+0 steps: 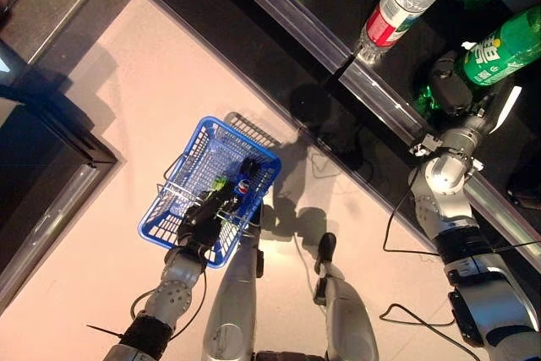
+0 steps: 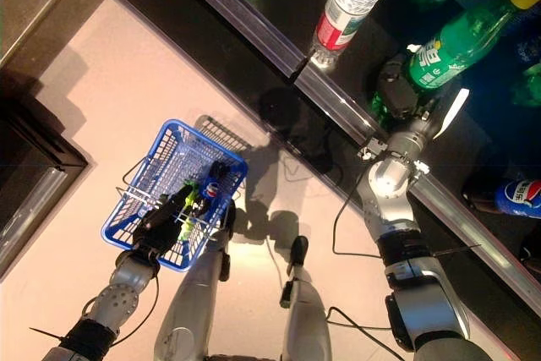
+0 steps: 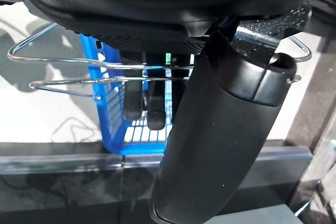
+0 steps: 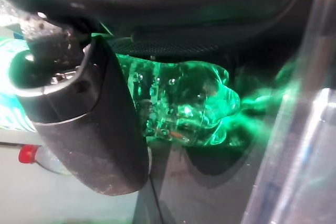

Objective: Pick up the drink and place into the basket.

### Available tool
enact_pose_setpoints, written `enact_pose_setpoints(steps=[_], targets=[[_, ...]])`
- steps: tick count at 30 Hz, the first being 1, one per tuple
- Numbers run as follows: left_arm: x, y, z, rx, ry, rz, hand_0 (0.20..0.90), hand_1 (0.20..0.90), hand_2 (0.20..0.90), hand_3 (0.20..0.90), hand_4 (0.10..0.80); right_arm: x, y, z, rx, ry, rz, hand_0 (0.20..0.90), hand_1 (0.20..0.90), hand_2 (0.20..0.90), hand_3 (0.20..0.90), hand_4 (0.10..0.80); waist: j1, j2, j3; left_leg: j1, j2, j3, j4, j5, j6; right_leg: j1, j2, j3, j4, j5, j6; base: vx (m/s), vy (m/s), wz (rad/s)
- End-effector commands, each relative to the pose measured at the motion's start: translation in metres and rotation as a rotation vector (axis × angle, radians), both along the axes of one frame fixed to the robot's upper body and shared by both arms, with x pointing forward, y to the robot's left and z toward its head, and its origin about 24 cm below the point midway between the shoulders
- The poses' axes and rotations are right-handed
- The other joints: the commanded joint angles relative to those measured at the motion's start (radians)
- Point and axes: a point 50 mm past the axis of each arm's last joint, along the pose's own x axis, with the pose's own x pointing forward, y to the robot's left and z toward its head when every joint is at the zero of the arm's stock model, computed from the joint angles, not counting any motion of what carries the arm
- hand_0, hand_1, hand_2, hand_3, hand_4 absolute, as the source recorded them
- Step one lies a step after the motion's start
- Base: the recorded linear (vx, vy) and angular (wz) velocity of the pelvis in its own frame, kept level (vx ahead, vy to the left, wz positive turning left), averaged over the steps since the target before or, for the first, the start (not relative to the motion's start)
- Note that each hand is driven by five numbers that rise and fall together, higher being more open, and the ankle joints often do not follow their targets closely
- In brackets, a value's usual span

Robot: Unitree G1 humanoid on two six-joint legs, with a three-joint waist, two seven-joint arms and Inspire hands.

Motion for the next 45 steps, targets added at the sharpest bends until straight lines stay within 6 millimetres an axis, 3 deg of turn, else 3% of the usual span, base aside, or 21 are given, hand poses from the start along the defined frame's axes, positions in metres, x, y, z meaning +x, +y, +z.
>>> enact_pose_setpoints(steps=[1, 9, 18, 23, 32, 45], targets=[[0.009, -0.013, 0.064, -0.042, -0.381, -0.025, 0.3, 0.3, 0.3, 0.2, 0.1, -0.024, -0.012, 0.067, -0.158, -0.291, -0.012, 0.3, 0.3, 0.3, 0.2, 0.1, -0.025, 0.057, -0.022, 0.088, 0.011, -0.027, 0.079, -0.127, -0.085, -0.013, 0.022, -0.06, -0.017, 0.085, -0.08, 0.0, 0.0, 0.0], [0.004, -0.011, 0.062, -0.067, -0.381, -0.016, 0.3, 0.3, 0.3, 0.2, 0.1, -0.041, -0.005, 0.063, -0.219, -0.33, 0.031, 0.3, 0.3, 0.3, 0.2, 0.1, -0.043, 0.055, -0.022, 0.229, 0.012, -0.009, 0.013, -0.125, -0.08, 0.103, 0.019, -0.06, -0.053, 0.088, -0.074, -0.014, 0.045, -0.01], [-0.012, -0.009, 0.049, -0.053, -0.321, -0.008, 0.3, 0.3, 0.3, 0.2, 0.1, -0.069, 0.016, 0.024, -0.287, -0.263, 0.151, 0.3, 0.3, 0.3, 0.2, 0.1, -0.08, 0.022, -0.14, 0.36, 0.031, 0.019, -0.082, -0.128, -0.077, 0.195, 0.026, -0.036, -0.108, 0.093, -0.06, 0.05, 0.012, -0.02], [-0.018, -0.012, 0.049, -0.069, -0.317, -0.044, 0.3, 0.3, 0.3, 0.2, 0.1, -0.084, 0.033, -0.007, -0.298, -0.15, 0.352, 0.3, 0.3, 0.3, 0.2, 0.1, -0.094, 0.013, -0.21, 0.413, 0.041, 0.028, -0.108, -0.131, -0.078, 0.238, 0.032, -0.025, -0.121, 0.083, -0.056, 0.082, 0.017, -0.06], [-0.026, -0.042, 0.072, -0.107, -0.402, -0.254, 0.3, 0.3, 0.3, 0.2, 0.1, -0.094, 0.071, -0.052, -0.287, 0.029, 0.647, 0.3, 0.3, 0.3, 0.2, 0.1, -0.088, 0.029, -0.28, 0.476, 0.045, 0.023, -0.156, -0.125, -0.082, 0.293, 0.029, -0.039, -0.15, 0.079, -0.044, 0.034, 0.024, 0.0], [-0.044, -0.082, 0.089, -0.213, -0.49, -0.622, 0.3, 0.3, 0.3, 0.2, 0.1, -0.094, 0.111, -0.074, -0.299, 0.127, 0.841, 0.3, 0.3, 0.3, 0.2, 0.1, -0.048, 0.066, -0.323, 0.5, 0.034, -0.006, -0.159, -0.132, -0.082, 0.339, 0.014, -0.088, -0.152, 0.059, -0.041, 0.022, 0.034, 0.06]])
